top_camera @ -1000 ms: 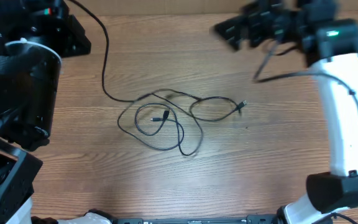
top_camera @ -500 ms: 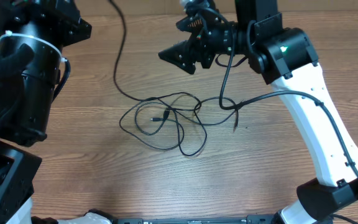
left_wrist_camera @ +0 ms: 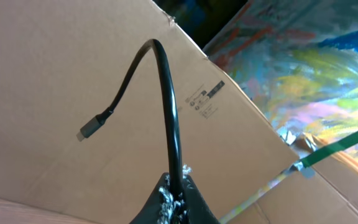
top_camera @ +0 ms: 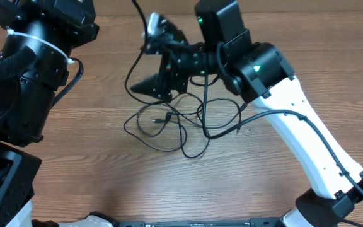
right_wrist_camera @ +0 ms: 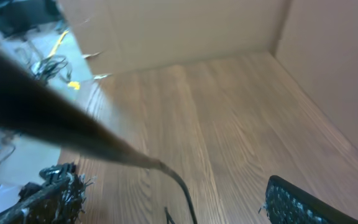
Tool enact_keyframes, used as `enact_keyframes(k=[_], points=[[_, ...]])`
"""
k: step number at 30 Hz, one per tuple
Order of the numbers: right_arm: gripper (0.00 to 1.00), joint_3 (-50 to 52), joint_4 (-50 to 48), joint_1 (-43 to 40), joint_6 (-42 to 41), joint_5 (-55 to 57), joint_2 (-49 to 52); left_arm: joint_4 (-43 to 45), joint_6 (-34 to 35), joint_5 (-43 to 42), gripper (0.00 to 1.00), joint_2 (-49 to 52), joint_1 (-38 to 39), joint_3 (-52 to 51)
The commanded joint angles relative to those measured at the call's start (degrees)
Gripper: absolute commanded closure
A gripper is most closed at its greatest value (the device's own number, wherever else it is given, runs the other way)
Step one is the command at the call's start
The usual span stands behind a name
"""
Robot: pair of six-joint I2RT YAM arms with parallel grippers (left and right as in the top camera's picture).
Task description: Untangle cables
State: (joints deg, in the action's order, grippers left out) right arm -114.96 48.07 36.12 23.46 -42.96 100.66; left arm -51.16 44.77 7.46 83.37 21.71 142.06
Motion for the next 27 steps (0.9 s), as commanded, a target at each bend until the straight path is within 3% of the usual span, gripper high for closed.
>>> enact_keyframes(k=[1, 6, 16, 22, 27], points=[[0.09, -0.5, -1.2, 0.2, 3.7, -1.3, -1.5, 0.3, 2.1, -1.0, 0.96, -0.7, -3.3, 0.2], [0.09, -0.5, -3.1, -1.1, 3.6, -2.5, -1.5, -1.5, 5.2, -4.1, 0.96, -0.7, -10.7, 0.2], [0.1, -0.5, -8.9, 0.1, 1.9, -12.5, -1.5, -2.3, 16.0, -24.5, 0.96, 1.1, -23.4, 0.2], [0.12, -0.5, -14.7, 1.5, -1.2, -12.7, -1.5, 3.7, 23.5, -40.5, 0.96, 3.1, -27.5, 0.2], [0.16, -0.5, -15.5, 1.5, -1.2, -12.7, -1.5, 9.0, 30.8, -47.7, 0.96, 4.1, -29.6, 0.2]])
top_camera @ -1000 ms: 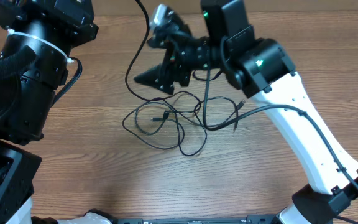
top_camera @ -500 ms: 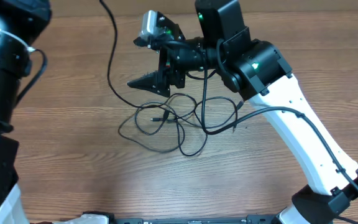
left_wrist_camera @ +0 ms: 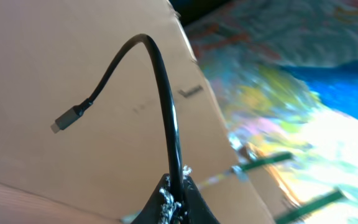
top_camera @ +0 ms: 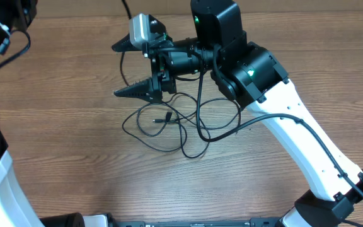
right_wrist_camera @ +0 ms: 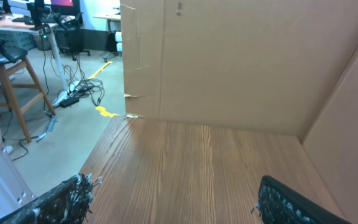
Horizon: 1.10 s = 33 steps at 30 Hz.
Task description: Untangle cables
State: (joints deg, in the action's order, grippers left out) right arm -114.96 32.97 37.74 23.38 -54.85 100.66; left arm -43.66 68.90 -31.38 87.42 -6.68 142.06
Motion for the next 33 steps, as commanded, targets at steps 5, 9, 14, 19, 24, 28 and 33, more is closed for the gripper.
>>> enact_keyframes(k=[5, 9, 14, 19, 24, 28, 33], points=[[0.15, -0.5, -1.4, -0.1, -1.0, 0.0, -1.5, 1.8, 7.4, -10.3, 0.96, 0.1, -2.2, 0.2], [0.15, -0.6, -5.3, -2.1, -2.4, 3.7, -2.2, 1.6, 7.4, -10.7, 0.96, 0.1, -4.8, 0.2], [0.15, -0.6, -7.9, -11.0, -8.7, 2.7, -4.4, 1.6, 7.4, -13.2, 0.96, 0.1, -9.4, 0.2], [0.18, -0.6, -7.7, -15.9, -11.6, -2.4, -3.0, 2.8, 7.9, -14.1, 0.96, 0.1, -10.3, 0.2], [0.2, -0.6, -9.1, -11.0, -11.0, -2.3, 0.0, 3.5, 10.3, -14.6, 0.96, 0.1, -10.3, 0.2], [0.2, -0.6, -12.0, -7.4, -11.0, -2.3, 0.9, 6.4, 13.5, -14.9, 0.96, 0.1, -10.3, 0.2], [0.2, -0.6, -14.9, -4.4, -11.0, -2.3, 0.8, 10.3, 17.6, -14.8, 0.96, 0.1, -10.3, 0.2]])
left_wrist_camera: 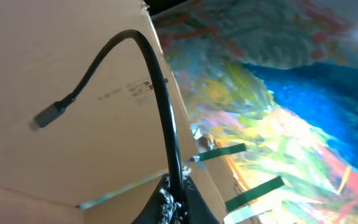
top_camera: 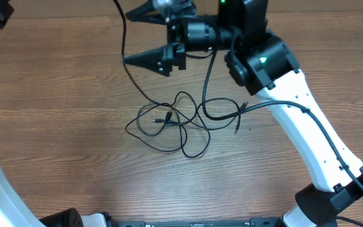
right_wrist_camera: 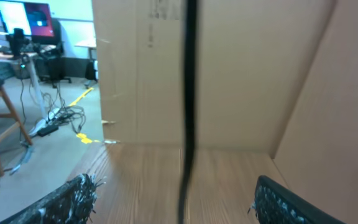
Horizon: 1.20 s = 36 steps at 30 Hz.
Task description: Untangle cables
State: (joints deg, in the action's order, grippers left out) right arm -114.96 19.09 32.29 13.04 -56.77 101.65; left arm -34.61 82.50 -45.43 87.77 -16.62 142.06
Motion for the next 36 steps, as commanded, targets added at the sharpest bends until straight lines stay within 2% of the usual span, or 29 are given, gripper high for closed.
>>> enact_keyframes(k=[1, 2, 4, 5, 9, 10, 11, 15, 18, 20, 22, 23, 25, 26, 28, 29, 30, 31, 34, 36], points=[[0.2, -0.6, -1.2, 1.9, -0.6, -0.3, 0.0, 1.9, 4.2, -0.8, 0.96, -0.2, -0.3, 0.2], [0.21, -0.6, -1.2, 2.3, -0.6, -0.3, 0.0, 1.9, 4.3, -0.8, 0.96, -0.2, -0.3, 0.2], [0.42, -0.6, -0.9, 2.8, -0.7, 0.2, 0.3, 1.9, 4.5, -0.8, 0.96, -0.2, -0.3, 0.2], [0.49, -0.6, -0.8, 2.8, -0.7, 0.2, 0.5, 1.9, 4.6, -0.8, 0.96, -0.2, -0.3, 0.2], [0.5, -0.6, 0.8, 2.8, -0.9, 0.2, 1.0, 1.9, 5.2, -0.7, 0.96, -0.2, -0.3, 0.2], [0.64, -0.6, 1.2, 2.8, -0.9, 0.3, 1.1, 1.9, 5.2, -0.7, 0.96, -0.2, -0.3, 0.2], [0.96, -0.6, 1.3, 2.8, -0.9, 0.4, 1.1, 1.9, 5.2, -0.7, 0.96, -0.2, -0.3, 0.2], [0.96, -0.6, 1.5, 1.9, -2.0, 0.8, 1.0, 1.8, 3.2, -0.8, 0.96, -0.1, -0.3, 0.2], [0.96, -0.6, 1.4, -0.4, -4.6, 1.4, 0.2, 1.3, -2.7, -1.0, 0.96, 0.0, -0.3, 0.2], [0.96, -0.6, 1.4, -2.9, -6.4, 1.4, -0.8, 1.5, -9.0, -1.1, 0.96, -0.2, -0.3, 0.2], [0.96, -0.6, 1.6, -6.6, -8.7, 1.4, -2.1, 1.5, -20.7, -1.6, 0.94, -0.3, -0.2, 0.2], [0.96, -0.6, 1.6, -8.5, -10.1, 1.4, -2.8, 1.4, -27.1, -2.6, 0.79, -0.3, -0.1, 0.2], [0.96, -0.6, 1.7, -12.2, -12.8, 1.4, -4.2, -0.1, -39.3, -5.0, 0.19, -0.3, 0.3, 0.2], [0.96, -0.6, 1.7, -13.7, -13.7, 1.4, -4.7, -2.1, -45.6, -6.0, 0.02, -0.3, 0.6, 0.2], [0.96, -0.6, 2.0, -17.4, -15.3, 1.4, -6.1, -7.1, -57.0, -6.7, 0.0, -0.4, 0.6, 0.2], [0.96, -0.6, 2.0, -19.9, -16.1, 1.4, -6.9, -12.5, -66.4, -6.3, 0.0, -0.6, 0.6, 0.2], [0.96, -0.6, 2.0, -20.8, -16.3, 1.4, -7.2, -14.8, -69.7, -5.7, 0.0, -0.6, 0.7, 0.2], [0.96, -0.6, 2.0, -24.0, -17.6, 1.7, -8.3, -21.4, -76.6, -1.8, 0.0, -0.7, 1.2, 0.2], [0.96, -0.7, 0.9, -28.0, -18.3, 2.4, -10.0, -31.3, -86.2, 8.6, 0.0, -0.5, 4.3, 0.2], [0.96, -1.1, 0.0, -30.5, -19.3, 4.0, -11.2, -36.0, -89.9, 17.6, 0.0, 0.0, 8.5, 0.2]])
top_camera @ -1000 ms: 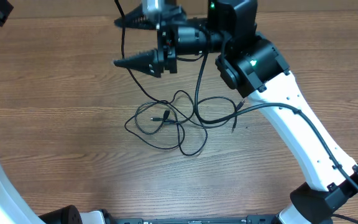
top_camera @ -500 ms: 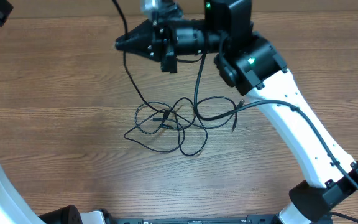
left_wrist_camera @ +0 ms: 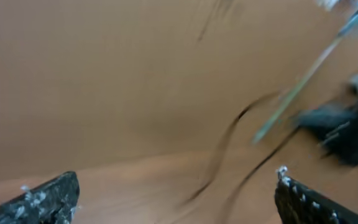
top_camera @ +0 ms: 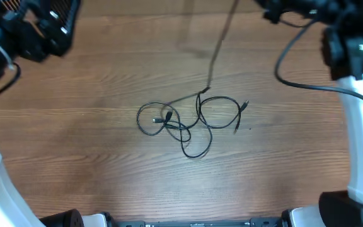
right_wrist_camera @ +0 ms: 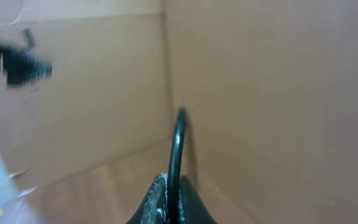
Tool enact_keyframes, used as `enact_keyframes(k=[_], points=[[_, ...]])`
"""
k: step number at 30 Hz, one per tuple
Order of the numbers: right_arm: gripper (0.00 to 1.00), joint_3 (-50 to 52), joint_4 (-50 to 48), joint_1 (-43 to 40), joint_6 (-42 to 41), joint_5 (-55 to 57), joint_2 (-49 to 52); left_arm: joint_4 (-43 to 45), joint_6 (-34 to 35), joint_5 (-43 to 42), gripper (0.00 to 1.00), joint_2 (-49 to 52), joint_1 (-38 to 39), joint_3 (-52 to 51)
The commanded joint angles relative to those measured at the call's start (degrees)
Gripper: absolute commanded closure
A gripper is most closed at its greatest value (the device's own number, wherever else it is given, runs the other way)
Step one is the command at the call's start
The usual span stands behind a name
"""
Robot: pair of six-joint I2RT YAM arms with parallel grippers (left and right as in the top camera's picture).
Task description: Untangle cables
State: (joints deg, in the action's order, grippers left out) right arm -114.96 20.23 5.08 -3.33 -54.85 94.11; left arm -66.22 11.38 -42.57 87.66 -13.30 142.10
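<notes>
A tangle of thin black cables (top_camera: 188, 123) lies in loops on the middle of the wooden table (top_camera: 93, 170). One blurred strand (top_camera: 219, 44) rises from the tangle toward the top edge of the overhead view. My right gripper (right_wrist_camera: 173, 198) is shut on a black cable (right_wrist_camera: 178, 140) that stands up from between its fingers. My left gripper (left_wrist_camera: 176, 199) is open wide and holds nothing; blurred strands (left_wrist_camera: 219, 155) hang ahead of it. In the overhead view the left arm (top_camera: 24, 31) is at the top left and the right arm (top_camera: 351, 44) at the top right.
Brown cardboard walls (right_wrist_camera: 260, 93) stand behind the table in both wrist views. The right arm's own black lead (top_camera: 295, 82) loops down at the upper right. The white arm links run along the right edge.
My left gripper has let go of the plug-ended cable and now stands open. My right gripper, open before, is shut on a cable. Both arms are now at the overhead view's top corners.
My left gripper held a plug-ended cable high while the right gripper stood open low over the tangle. The right gripper was then higher each time, with a strand hanging before it. Now the right holds a cable, the left holds nothing, and the tangle lies bunched mid-table.
</notes>
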Motion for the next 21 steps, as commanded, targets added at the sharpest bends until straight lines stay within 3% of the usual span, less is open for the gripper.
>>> enact_keyframes(k=[1, 3, 8, 15, 21], points=[[0.96, -1.9, -1.1, -4.5, -2.9, 2.3, -4.1, -6.6, -20.0, 20.5, 0.0, 0.7, 8.4, 0.2], [0.96, -4.9, -0.3, -7.5, -3.0, 2.8, -4.5, -10.3, -20.0, 33.8, 0.0, 2.8, 17.0, 0.2], [0.96, -10.5, 1.5, -13.2, -5.9, 9.1, -4.5, -14.9, -17.6, 49.6, 0.04, 8.6, 31.4, 0.2], [0.96, -14.9, 4.5, -20.7, -6.5, 26.0, -4.5, -19.0, -16.9, 52.0, 0.1, 16.8, 46.8, 0.2], [0.96, -21.2, 3.3, -21.7, -6.7, 24.4, -4.5, -23.0, -16.9, 54.6, 0.12, 19.6, 55.3, 0.2]])
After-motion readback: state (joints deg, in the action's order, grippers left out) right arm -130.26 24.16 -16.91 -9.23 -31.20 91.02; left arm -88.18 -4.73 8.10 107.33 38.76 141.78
